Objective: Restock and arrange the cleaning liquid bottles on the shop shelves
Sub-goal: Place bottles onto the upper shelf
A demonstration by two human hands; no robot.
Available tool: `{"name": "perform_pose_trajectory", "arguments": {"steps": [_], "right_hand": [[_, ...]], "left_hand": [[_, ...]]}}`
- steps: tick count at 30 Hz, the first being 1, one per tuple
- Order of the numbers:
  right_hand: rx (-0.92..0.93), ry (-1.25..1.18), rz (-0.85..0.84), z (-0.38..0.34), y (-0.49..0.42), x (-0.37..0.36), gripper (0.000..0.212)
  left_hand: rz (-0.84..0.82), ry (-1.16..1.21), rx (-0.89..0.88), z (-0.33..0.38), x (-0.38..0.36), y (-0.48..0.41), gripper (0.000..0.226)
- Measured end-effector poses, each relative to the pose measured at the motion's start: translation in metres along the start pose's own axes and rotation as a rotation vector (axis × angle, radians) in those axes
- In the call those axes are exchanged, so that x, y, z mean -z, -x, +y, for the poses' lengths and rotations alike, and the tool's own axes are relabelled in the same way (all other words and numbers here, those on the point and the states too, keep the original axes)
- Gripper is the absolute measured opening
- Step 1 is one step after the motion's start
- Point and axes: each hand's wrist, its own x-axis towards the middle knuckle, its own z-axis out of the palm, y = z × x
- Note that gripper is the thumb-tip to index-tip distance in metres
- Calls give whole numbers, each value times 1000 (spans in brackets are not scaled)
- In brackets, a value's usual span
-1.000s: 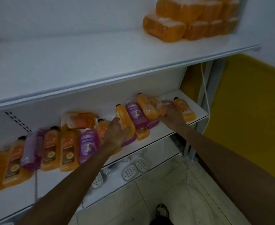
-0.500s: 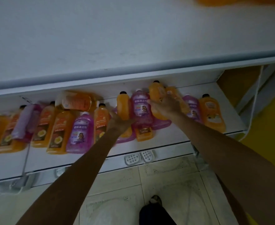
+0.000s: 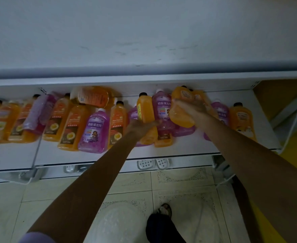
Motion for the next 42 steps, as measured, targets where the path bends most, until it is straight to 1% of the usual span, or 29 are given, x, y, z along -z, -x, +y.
{"name": "perform_pose_trajectory", "arguments": {"steps": [2,3,4,5,6,7,9,10,11,12,13,14,15,18,21,24,27,29,31,33,34,36,39,42], "right_hand": [[1,38,-13,-2,0,4,98],[1,50,-9,-3,1,7,101],[5,69,3,-3,4,8,101],[20,83,23,-1,7,8,100],[49,82,49,1,12,6,100],[83,62,74,5,17,1,100],[148,-3,121,6,30,-10,93],[181,-28,139,5,38,-18,87],[214,-54,149,2,48,-26,78],[250,-78,154,-3,57,-35,72],[296,-87,152,-8,67,-44,72],[335,-67,132,-14,79,-54,74],[364,-45,106,-20,90,-65,78],[450,30,-1,-38,126,-105,88],[550,160,-76,-55,173,-151,100],[645,186,-173,-67,224,-200,105],[749,162,-269,-77,279,-246,106],[816,196,-305,-86,316,-274,108],[898,244,-347,-97,353,-299,112],[1011,273,-373,-110,384,-322,111],[1052,295,-374,-118,399,-330,107],[1100,313,-377,-135,425,-342,105],[1197,194,-330,-166,451,-347,105],[1270,68,-296,-203,460,-340,103]], "left_hand": [[45,-116,-21,4,-1,-1,76],[82,-121,-29,5,-1,1,72],[116,-82,-40,4,0,4,63],[136,19,-42,2,3,10,52],[141,167,-27,-1,7,17,44],[126,338,7,-5,12,26,45],[64,599,51,-16,28,39,65],[35,673,41,-22,38,46,66],[-2,722,15,-26,50,56,62],[-35,746,-15,-28,63,66,54],[-46,771,-48,-31,76,76,41],[-48,794,-80,-35,89,86,28],[-34,812,-109,-42,103,94,23],[41,873,-173,-67,143,124,23],[160,936,-142,-102,188,153,20],[264,959,-130,-142,239,189,30],[388,958,-171,-185,291,229,26],[487,910,-218,-211,324,257,26],[596,815,-283,-231,354,283,35],[676,719,-356,-244,381,309,54],[705,683,-386,-247,393,322,60],[747,642,-448,-245,414,342,63],[777,603,-524,-230,439,361,62],[750,588,-620,-204,457,368,57]]}}
